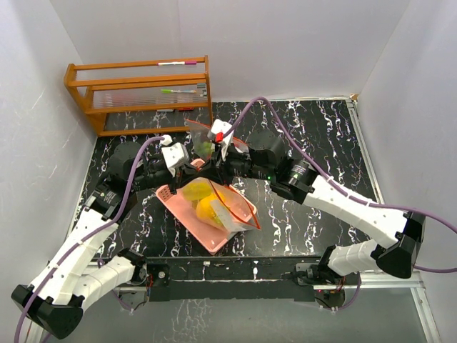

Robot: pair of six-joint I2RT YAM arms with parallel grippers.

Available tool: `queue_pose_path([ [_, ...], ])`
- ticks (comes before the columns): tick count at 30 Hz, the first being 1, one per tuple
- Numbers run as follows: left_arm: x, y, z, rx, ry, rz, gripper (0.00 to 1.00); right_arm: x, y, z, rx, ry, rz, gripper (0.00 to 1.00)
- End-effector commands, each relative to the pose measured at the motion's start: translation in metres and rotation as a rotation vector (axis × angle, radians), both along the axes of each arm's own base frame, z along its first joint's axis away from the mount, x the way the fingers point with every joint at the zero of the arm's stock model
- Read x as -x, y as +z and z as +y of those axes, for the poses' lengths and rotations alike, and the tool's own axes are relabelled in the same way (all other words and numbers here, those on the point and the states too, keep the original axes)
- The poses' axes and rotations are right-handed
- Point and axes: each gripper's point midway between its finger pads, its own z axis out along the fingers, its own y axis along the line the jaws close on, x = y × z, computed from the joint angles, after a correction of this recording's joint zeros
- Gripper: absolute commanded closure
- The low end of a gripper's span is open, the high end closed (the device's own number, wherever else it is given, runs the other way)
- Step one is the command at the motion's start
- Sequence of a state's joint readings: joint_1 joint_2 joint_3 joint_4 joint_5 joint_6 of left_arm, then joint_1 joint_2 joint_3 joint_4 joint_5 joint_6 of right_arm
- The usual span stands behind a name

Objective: Place the food in the zip-top bag and seal the zipper
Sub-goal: Zip the zipper on the food storage bag into the bin.

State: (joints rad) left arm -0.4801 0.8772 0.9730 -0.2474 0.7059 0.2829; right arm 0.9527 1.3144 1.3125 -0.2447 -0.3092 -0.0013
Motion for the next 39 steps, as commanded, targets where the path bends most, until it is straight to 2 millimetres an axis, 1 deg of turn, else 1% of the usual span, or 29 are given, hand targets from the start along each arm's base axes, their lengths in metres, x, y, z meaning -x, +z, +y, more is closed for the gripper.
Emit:
queue_pose_path([
  [1,0.005,0.025,-0.002,0.041,-0.015,-0.048,1.00,-0.006,0.027,-0.009,-0.085,-0.053,-0.040,0.92],
  [4,-0.001,0.029,0.000,0.040,0.024,-0.045,1.00,-0.004,0.020,-0.017,-0.069,-0.071,-0.027,0.92],
  [7,-0.010,0.041,0.004,0.047,0.075,-0.053,1.00,-0.002,0.008,-0.031,-0.054,-0.108,-0.014,0.92],
  [11,-0.022,0.052,0.008,0.058,0.148,-0.047,1.00,0.002,-0.003,-0.051,-0.051,-0.155,0.001,0.92],
  [16,-0.034,0.056,0.010,0.072,0.210,-0.033,1.00,0.006,-0.014,-0.072,-0.043,-0.210,0.018,0.92],
  [20,-0.045,0.059,0.015,0.084,0.280,-0.032,1.00,0.012,-0.027,-0.087,-0.030,-0.242,0.048,0.92],
  [25,-0.068,0.063,0.031,0.083,0.440,-0.039,1.00,0.026,-0.049,-0.104,-0.032,-0.271,0.124,0.92],
  [28,-0.086,0.065,0.047,0.084,0.575,-0.041,1.00,0.034,-0.062,-0.114,-0.036,-0.293,0.177,0.92],
  [30,-0.094,0.067,0.056,0.086,0.645,-0.041,1.00,0.039,-0.072,-0.121,-0.035,-0.306,0.202,0.92],
  [31,-0.097,0.068,0.060,0.090,0.674,-0.041,1.00,0.041,-0.071,-0.124,-0.045,-0.308,0.209,0.92],
  [32,-0.100,0.069,0.063,0.093,0.700,-0.043,1.00,0.044,-0.076,-0.127,-0.045,-0.312,0.221,0.92],
  [35,-0.105,0.070,0.070,0.104,0.753,-0.047,1.00,0.050,-0.078,-0.135,-0.062,-0.325,0.237,0.92],
  [39,-0.105,0.068,0.068,0.112,0.746,-0.037,1.00,0.053,-0.081,-0.142,-0.067,-0.339,0.251,0.92],
])
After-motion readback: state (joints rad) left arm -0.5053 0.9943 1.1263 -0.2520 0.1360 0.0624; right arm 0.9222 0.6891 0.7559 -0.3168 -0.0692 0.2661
